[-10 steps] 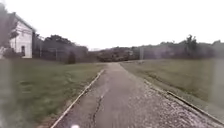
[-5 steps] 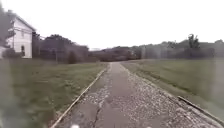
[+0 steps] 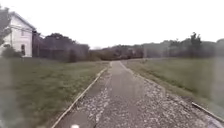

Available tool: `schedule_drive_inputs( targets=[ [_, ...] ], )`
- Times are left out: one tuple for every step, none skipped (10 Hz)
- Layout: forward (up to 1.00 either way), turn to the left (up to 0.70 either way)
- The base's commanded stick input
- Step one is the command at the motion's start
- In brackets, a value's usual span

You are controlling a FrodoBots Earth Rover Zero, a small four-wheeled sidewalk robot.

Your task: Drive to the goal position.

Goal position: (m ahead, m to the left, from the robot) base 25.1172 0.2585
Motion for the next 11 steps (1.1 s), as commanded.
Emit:
schedule_drive_inputs(
  targets=[
    [0.70,0.00],
    [0.70,0.00],
    [0.70,0.00],
    [0.70,0.00],
    [0.70,0.00],
    [0.70,0.00],
    [0.70,0.00],
    [0.70,0.00],
    [0.70,0.00],
    [0.70,0.00],
    [0.70,-0.02]
  ],
)
